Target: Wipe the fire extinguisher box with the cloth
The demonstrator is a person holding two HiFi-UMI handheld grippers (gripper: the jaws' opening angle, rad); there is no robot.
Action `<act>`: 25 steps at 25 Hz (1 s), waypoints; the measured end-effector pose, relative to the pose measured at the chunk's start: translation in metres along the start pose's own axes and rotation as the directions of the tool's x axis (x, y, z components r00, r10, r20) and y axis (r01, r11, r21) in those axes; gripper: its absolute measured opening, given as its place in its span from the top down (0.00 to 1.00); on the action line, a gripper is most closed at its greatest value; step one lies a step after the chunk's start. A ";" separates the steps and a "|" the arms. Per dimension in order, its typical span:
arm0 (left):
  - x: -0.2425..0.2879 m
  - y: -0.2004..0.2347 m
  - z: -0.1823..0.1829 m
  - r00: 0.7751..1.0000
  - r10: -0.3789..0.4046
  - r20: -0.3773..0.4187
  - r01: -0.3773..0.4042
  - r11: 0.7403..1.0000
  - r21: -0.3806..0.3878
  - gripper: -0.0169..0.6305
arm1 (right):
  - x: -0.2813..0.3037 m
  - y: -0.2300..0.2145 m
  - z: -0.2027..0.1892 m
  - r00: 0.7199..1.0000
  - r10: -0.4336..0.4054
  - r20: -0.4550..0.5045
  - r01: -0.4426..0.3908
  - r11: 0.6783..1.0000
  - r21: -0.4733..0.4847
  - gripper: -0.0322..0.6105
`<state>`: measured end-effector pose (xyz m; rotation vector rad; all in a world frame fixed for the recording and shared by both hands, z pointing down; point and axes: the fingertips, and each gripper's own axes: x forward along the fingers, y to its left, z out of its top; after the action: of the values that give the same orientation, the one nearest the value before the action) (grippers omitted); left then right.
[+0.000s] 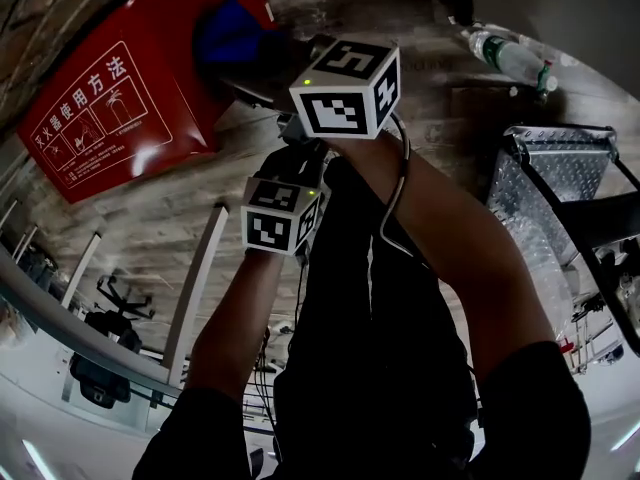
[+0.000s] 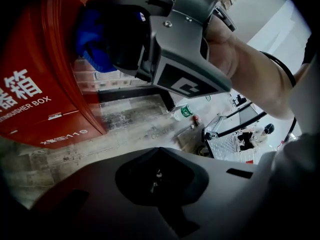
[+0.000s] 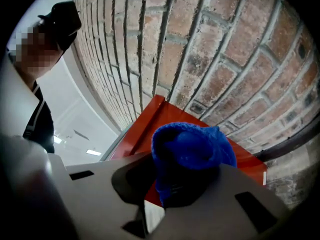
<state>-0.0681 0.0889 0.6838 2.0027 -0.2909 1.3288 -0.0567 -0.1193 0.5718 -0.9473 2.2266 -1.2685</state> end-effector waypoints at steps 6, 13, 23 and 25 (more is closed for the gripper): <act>0.000 0.006 0.012 1.000 0.009 0.007 -0.009 1.000 0.029 0.98 | 0.016 -0.021 0.039 0.996 -0.032 0.081 0.026 0.997 0.070 0.88; 0.012 0.013 0.000 1.000 -0.003 -0.018 0.004 1.000 0.028 0.98 | 0.025 -0.066 0.051 0.988 -0.077 0.131 0.063 0.992 0.108 0.89; 0.056 0.041 -0.005 1.000 0.007 -0.003 -0.007 1.000 0.002 0.98 | 0.025 -0.140 0.000 0.980 -0.192 0.048 0.185 0.975 0.120 0.89; 0.072 0.048 -0.006 1.000 0.005 -0.003 -0.005 1.000 -0.001 0.98 | 0.025 -0.162 -0.010 0.978 -0.203 0.045 0.195 0.972 0.134 0.89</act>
<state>-0.0661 0.0714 0.7691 2.0002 -0.2953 1.3336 -0.0220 -0.1896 0.7162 -1.1647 2.0183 -1.4335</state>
